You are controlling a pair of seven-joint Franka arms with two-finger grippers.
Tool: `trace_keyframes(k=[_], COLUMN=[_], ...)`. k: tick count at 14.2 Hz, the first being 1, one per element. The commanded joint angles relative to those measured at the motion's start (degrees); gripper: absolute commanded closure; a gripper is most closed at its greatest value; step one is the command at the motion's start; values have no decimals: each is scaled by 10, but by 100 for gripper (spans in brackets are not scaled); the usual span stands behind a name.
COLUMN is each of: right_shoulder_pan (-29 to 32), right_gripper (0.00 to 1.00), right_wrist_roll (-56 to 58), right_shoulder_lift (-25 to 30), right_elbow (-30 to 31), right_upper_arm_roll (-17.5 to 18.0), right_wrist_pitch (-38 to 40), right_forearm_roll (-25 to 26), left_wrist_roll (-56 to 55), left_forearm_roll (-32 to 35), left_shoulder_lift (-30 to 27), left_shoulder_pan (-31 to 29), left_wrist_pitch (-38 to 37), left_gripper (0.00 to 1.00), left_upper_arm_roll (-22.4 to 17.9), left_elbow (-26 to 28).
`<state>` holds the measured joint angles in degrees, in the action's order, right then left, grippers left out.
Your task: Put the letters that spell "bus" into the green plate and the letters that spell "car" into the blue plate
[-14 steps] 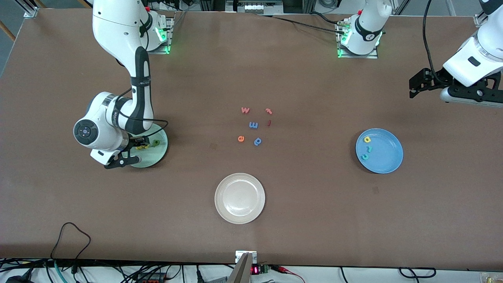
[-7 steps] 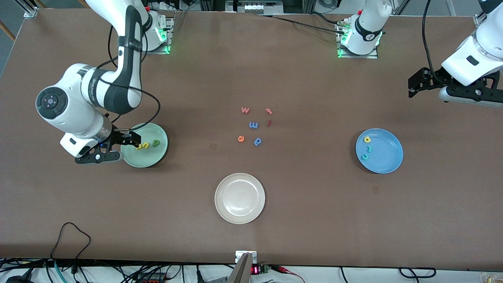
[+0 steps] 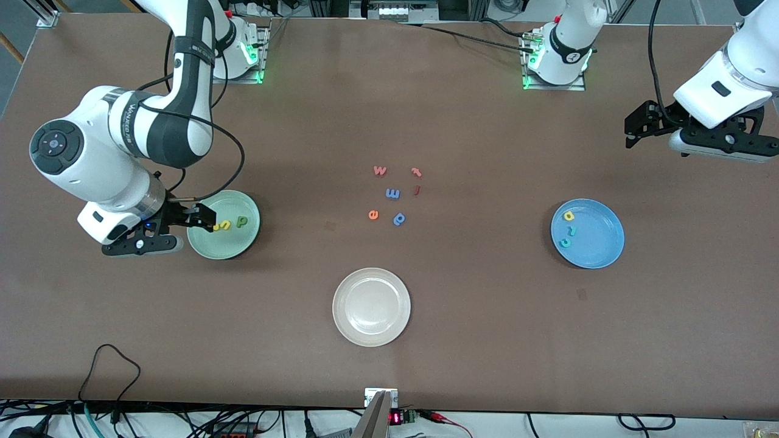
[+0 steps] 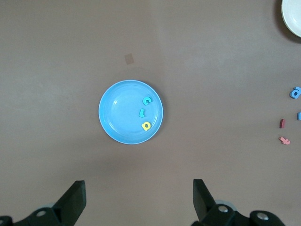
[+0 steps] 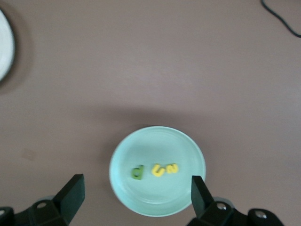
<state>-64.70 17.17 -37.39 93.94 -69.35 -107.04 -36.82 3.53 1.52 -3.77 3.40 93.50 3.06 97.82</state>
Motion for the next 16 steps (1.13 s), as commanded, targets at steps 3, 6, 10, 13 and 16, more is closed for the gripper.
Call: trace_keyframes(k=[3, 6, 10, 13, 16], right_shoulder_pan=[186, 316, 458, 627, 678], right_gripper=[0, 0, 0, 0, 0], right_wrist_roll=[-114, -147, -134, -141, -151], right_shoulder_lift=[99, 149, 223, 245, 259], right_elbow=[-121, -157, -159, -154, -147], right_upper_arm_roll=[214, 365, 479, 592, 642], right_wrist_pitch=[82, 135, 176, 178, 177], right_forearm_roll=[141, 246, 317, 313, 319], left_wrist_roll=[9, 10, 12, 12, 11], left_forearm_roll=[-6, -6, -7, -6, -6], left_shoulder_lift=[1, 2, 2, 10, 10], left_shoulder_pan=[-2, -2, -5, -5, -2], left_wrist_pitch=[-15, -15, -15, -15, -21], left_gripper=[0, 0, 0, 0, 0], left_upper_arm_roll=[1, 1, 0, 0, 0], left_elbow=[-14, -14, -14, -25, -25])
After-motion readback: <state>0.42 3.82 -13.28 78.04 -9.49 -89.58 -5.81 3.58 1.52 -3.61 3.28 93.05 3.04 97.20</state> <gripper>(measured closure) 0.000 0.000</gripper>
